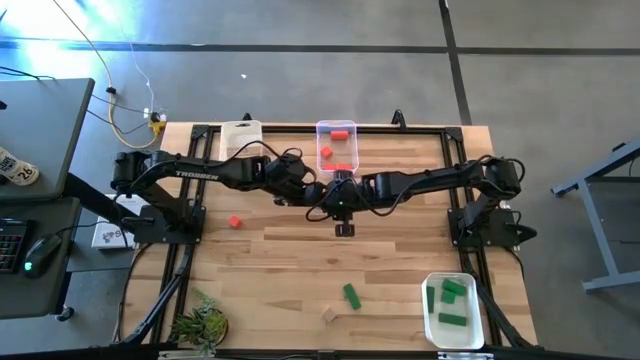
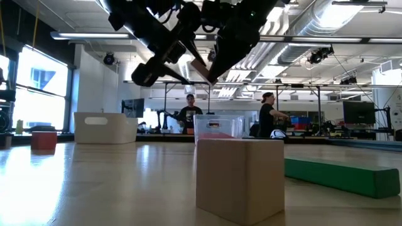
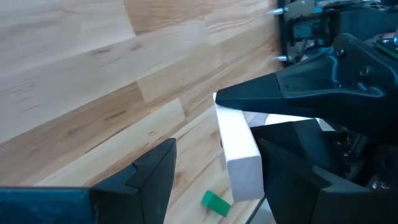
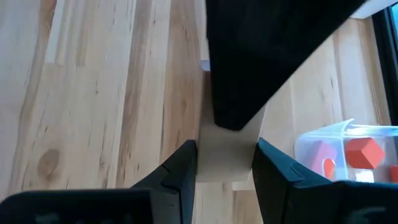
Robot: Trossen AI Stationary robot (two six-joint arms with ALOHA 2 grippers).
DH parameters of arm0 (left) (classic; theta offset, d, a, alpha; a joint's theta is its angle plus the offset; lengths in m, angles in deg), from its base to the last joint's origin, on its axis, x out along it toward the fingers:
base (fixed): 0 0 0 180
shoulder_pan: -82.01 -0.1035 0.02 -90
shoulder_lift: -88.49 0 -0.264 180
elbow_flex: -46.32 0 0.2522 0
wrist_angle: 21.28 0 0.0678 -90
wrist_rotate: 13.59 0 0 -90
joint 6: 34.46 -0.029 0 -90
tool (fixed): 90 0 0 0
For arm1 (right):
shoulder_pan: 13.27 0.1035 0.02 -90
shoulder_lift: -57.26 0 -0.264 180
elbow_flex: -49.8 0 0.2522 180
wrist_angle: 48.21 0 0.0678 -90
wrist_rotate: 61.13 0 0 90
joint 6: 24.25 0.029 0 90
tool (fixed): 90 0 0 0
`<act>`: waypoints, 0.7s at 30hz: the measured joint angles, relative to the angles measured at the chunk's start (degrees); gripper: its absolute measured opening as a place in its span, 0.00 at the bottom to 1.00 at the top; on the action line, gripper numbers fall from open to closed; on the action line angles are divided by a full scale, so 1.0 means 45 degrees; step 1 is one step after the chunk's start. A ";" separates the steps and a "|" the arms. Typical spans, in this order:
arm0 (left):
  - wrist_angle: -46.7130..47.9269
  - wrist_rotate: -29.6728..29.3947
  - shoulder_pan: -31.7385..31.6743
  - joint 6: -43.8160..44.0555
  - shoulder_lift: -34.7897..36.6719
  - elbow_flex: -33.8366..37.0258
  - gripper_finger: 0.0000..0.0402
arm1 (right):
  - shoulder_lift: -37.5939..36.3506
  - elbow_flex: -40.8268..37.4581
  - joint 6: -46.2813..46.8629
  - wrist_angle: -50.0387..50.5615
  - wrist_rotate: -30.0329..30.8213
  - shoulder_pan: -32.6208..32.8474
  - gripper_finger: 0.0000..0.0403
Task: Sort & place blocks by color
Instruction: Put the brown block into the top white bin
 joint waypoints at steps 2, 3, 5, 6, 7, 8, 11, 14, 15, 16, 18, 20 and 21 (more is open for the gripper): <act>-0.0190 0.0036 -0.0005 -0.0207 -0.0040 0.0000 0.51 | 0.0031 0.0118 0.0017 0.0105 0.0010 0.0005 0.25; -0.0241 0.0036 -0.0005 -0.0205 -0.0042 0.0000 0.51 | 0.0037 0.0154 0.0011 0.0165 0.0013 -0.0013 0.25; -0.0409 -0.0023 -0.0011 -0.0209 -0.0049 0.0010 0.51 | 0.0041 0.0215 0.0075 0.0291 0.0009 -0.0085 0.25; -0.0458 -0.0058 -0.0015 -0.0204 -0.0049 0.0010 0.51 | 0.0038 0.0224 0.0125 0.0313 0.0010 -0.0141 0.25; -0.0471 -0.0128 -0.0019 -0.0196 -0.0054 0.0010 0.50 | 0.0040 0.0224 0.0250 0.0344 0.0010 -0.0181 0.25; -0.0477 -0.0147 -0.0037 -0.0195 -0.0062 0.0010 0.50 | 0.0040 0.0224 0.0366 0.0377 0.0005 -0.0228 0.25; -0.0532 -0.0147 -0.0136 -0.0377 -0.0069 0.0010 0.46 | 0.0041 0.0236 0.0599 0.0368 -0.0085 -0.0299 0.25; -0.0551 -0.0127 -0.0160 -0.0482 -0.0069 0.0010 0.40 | 0.0041 0.0238 0.0614 0.0299 -0.0083 -0.0304 0.25; -0.0574 -0.0122 -0.0160 -0.0510 -0.0069 0.0010 0.38 | 0.0041 0.0238 0.0619 0.0283 -0.0083 -0.0301 0.25; -0.0602 -0.0106 -0.0160 -0.0617 -0.0069 0.0010 0.36 | 0.0041 0.0238 0.0615 0.0265 -0.0078 -0.0301 0.25; -0.0625 -0.0062 -0.0187 -0.0777 -0.0069 0.0010 0.32 | 0.0044 0.0238 0.0615 0.0205 -0.0012 -0.0301 0.25; -0.0669 0.0021 -0.0246 -0.0857 -0.0069 0.0010 0.29 | 0.0048 0.0238 0.0633 0.0183 0.0118 -0.0301 0.25; -0.0676 0.0037 -0.0253 -0.0875 -0.0069 0.0008 0.27 | 0.0050 0.0238 0.0639 0.0175 0.0172 -0.0306 0.25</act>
